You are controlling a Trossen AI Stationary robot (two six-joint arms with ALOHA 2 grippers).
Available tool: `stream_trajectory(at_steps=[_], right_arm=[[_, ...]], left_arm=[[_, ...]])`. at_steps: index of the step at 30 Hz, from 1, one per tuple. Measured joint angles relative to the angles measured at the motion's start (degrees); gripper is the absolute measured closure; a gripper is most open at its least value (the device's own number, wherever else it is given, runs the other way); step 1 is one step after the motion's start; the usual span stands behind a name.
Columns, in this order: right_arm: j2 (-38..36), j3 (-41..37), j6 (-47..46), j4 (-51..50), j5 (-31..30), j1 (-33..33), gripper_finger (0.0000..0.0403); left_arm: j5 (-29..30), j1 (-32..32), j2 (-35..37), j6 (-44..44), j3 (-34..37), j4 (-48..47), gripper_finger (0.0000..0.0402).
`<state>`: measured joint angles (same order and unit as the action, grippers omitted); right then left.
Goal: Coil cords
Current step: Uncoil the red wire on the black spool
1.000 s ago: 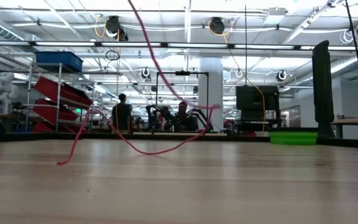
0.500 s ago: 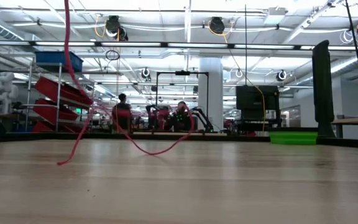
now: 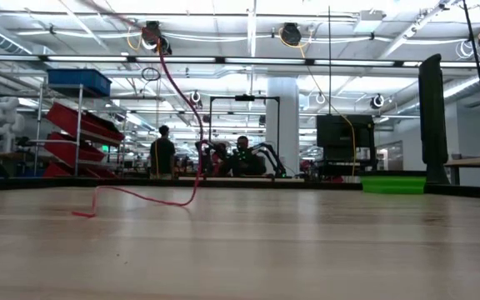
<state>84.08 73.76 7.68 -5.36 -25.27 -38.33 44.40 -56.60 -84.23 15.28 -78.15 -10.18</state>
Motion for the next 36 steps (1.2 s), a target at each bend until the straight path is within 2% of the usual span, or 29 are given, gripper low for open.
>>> stream_trajectory(at_steps=[10, 17, 23, 27, 32, 36], right_arm=[[4.11, 0.00, -2.54, 0.16, 11.14, 5.19, 0.0403], [7.03, 0.00, -4.54, 0.37, 18.23, 7.84, 0.0403], [10.99, -0.01, -5.11, 1.54, 26.82, 9.65, 0.0403], [13.27, -0.04, -5.13, 7.26, 34.50, 10.32, 0.0403], [15.19, -0.02, -5.13, 19.50, 45.30, 10.54, 0.0403], [15.19, -0.02, -5.11, 24.05, 48.47, 10.46, 0.0403]], left_arm=[[-0.02, -0.06, 0.00, 4.67, -0.02, 4.40, 0.0400], [-2.56, -0.76, -0.02, 11.47, -0.02, 13.03, 0.0400], [-2.12, -1.59, -0.02, 15.35, -0.02, 16.54, 0.0400], [1.09, -0.20, -0.51, 15.32, -0.02, 16.06, 0.0400], [2.17, 3.06, -2.55, 15.27, 0.00, 15.06, 0.0400], [2.34, 6.17, -4.29, 15.07, 0.00, 15.23, 0.0400]])
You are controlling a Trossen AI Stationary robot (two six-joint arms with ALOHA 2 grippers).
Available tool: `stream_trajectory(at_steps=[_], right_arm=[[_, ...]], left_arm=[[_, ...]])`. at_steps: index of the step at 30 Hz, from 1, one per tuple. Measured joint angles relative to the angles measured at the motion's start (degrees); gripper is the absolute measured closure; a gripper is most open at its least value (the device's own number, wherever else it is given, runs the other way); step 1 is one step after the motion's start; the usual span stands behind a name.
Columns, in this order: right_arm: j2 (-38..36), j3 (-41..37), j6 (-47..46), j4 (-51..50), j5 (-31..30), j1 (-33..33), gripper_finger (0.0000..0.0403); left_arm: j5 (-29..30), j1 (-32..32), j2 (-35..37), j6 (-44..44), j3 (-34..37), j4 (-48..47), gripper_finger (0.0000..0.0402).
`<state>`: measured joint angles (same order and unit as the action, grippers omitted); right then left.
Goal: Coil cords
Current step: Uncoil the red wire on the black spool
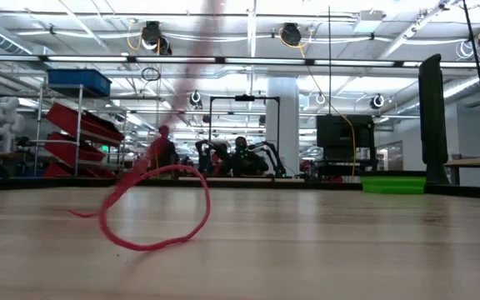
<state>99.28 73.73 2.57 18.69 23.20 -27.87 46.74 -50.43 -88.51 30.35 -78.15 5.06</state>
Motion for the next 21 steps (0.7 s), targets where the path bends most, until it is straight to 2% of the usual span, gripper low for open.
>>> stream_trajectory(at_steps=[5, 12, 14, 18, 21], right_arm=[[-1.07, 0.00, 0.95, 2.19, 1.11, -1.00, 0.0403], [-3.38, 0.00, 6.35, 7.88, 0.73, -2.30, 0.0403], [-4.83, 0.02, 8.30, 8.16, 0.01, -2.36, 0.0403], [-7.82, 0.02, 11.47, 7.27, -8.59, -2.98, 0.0403], [-10.33, 0.02, 13.74, 4.04, -19.39, -4.02, 0.0403]], left_arm=[[0.02, 2.95, -0.99, -3.58, 0.00, -4.32, 0.0400], [-0.16, 5.96, -1.05, -12.60, 0.00, -15.23, 0.0400], [-2.32, 6.31, -1.05, -14.73, 0.00, -18.08, 0.0400], [-9.21, 6.81, -1.07, -17.81, 0.00, -21.31, 0.0400], [-15.09, 6.96, -1.07, -18.61, 0.00, -22.83, 0.0400]])
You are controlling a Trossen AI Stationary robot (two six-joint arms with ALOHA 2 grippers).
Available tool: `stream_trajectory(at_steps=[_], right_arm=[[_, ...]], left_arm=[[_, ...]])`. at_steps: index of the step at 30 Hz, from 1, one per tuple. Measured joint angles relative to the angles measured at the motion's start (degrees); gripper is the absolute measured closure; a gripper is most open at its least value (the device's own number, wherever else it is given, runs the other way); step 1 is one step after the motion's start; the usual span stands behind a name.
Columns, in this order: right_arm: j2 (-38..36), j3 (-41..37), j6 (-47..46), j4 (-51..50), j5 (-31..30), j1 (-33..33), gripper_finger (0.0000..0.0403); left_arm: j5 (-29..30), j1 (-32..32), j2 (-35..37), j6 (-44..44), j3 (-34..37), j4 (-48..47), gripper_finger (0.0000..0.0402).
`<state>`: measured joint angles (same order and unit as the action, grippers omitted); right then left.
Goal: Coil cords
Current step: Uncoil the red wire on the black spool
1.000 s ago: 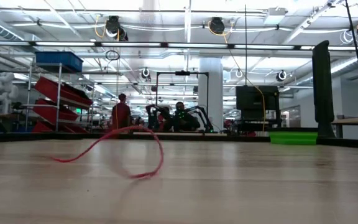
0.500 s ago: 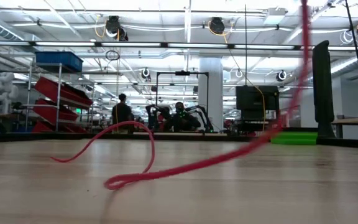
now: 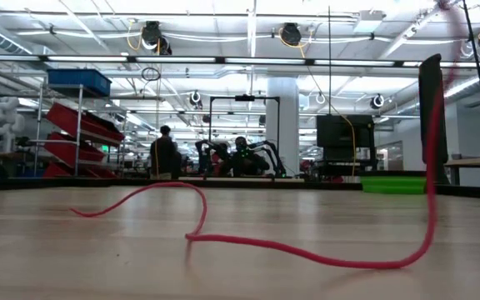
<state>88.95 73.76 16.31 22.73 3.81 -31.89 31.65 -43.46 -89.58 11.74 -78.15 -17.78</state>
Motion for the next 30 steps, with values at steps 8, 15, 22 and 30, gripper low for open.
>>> stream_trajectory(at_steps=[8, 15, 22, 30], right_arm=[[-4.88, 0.00, 0.24, -16.15, -34.96, -4.97, 0.0403], [-8.14, 0.00, -6.96, -28.64, -36.72, -7.10, 0.0403], [-8.26, 0.00, -16.05, -41.36, -36.75, -6.84, 0.0403], [-4.23, 0.00, -19.32, -44.37, -30.29, -3.01, 0.0403]], left_arm=[[-6.92, -1.91, 0.13, -2.51, 0.00, -5.05, 0.0400], [4.27, -4.95, 3.86, -11.45, 0.00, -14.53, 0.0400], [10.98, -10.46, 6.66, -12.49, 0.00, -14.26, 0.0400], [26.04, -15.68, 7.04, 5.88, 0.00, 1.50, 0.0400]])
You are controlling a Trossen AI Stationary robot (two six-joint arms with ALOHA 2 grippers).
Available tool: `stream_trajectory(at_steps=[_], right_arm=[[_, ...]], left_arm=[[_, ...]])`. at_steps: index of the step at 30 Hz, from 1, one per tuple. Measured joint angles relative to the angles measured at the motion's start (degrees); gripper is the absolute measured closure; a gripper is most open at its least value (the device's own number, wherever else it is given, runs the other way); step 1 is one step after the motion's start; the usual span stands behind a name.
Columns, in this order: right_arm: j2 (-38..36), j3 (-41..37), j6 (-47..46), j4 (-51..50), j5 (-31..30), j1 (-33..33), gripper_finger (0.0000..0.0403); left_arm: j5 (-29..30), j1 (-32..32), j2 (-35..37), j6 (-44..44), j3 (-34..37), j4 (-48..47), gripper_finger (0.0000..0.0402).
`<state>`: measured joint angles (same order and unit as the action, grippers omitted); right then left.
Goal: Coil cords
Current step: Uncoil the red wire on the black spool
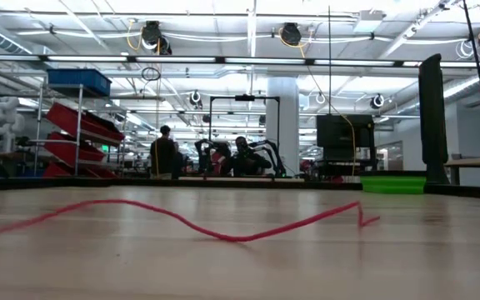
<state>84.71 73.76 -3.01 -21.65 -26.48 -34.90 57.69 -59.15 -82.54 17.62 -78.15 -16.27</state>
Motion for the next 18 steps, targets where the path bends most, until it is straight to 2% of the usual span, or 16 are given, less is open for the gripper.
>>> stream_trajectory(at_steps=[6, 11, 18], right_arm=[[5.63, -0.02, 0.14, 5.20, 12.19, 4.46, 0.0403], [11.58, -0.02, 1.85, 13.38, 23.73, 8.01, 0.0403], [18.10, -0.02, 2.37, 28.10, 39.33, 10.69, 0.0403]], left_arm=[[8.55, -0.88, 0.00, 8.58, 0.00, 9.43, 0.0400], [8.83, 0.34, -0.24, 8.38, 0.00, 9.88, 0.0400], [8.79, 5.23, -2.56, 8.22, 0.00, 9.67, 0.0400]])
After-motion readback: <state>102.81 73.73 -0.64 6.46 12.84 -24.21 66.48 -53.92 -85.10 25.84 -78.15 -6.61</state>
